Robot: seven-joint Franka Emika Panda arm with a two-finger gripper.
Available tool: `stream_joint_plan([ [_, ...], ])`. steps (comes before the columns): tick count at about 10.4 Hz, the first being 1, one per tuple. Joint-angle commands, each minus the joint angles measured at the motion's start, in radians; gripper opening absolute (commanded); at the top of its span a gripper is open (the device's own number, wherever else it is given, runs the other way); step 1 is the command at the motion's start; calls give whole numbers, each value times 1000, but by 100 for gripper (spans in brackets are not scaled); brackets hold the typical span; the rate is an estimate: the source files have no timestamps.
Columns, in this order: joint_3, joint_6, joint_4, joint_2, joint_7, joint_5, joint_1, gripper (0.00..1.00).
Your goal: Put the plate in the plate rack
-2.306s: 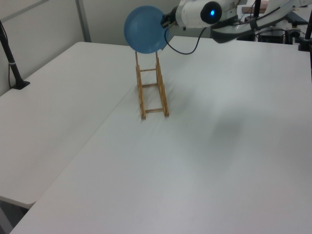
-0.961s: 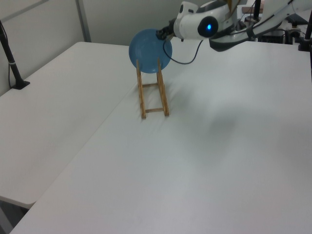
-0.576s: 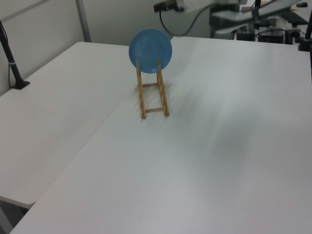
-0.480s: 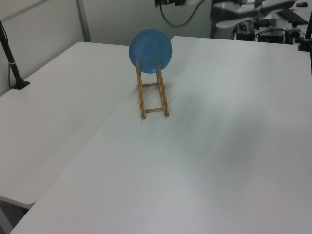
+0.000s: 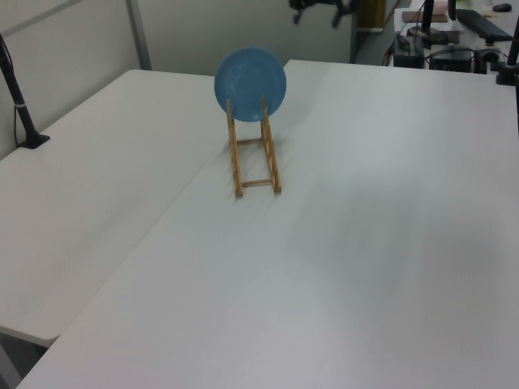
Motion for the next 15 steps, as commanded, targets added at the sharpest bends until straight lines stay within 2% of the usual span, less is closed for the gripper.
stream_joint_plan([
  [1,-7,-270,-123,-156,-244,261,11,100],
  [3,-15,-289,-262,-266,-408,282,72,100],
  [4,-15,-284,-295,-282,-503,280,102,100],
  [7,-21,-237,-300,-276,-830,279,88,100],
  [9,-65,-244,-297,-276,-997,279,80,100],
  [10,-78,-248,-295,-276,-1003,280,88,100],
  [15,-78,-249,-286,-274,-1004,282,90,100],
])
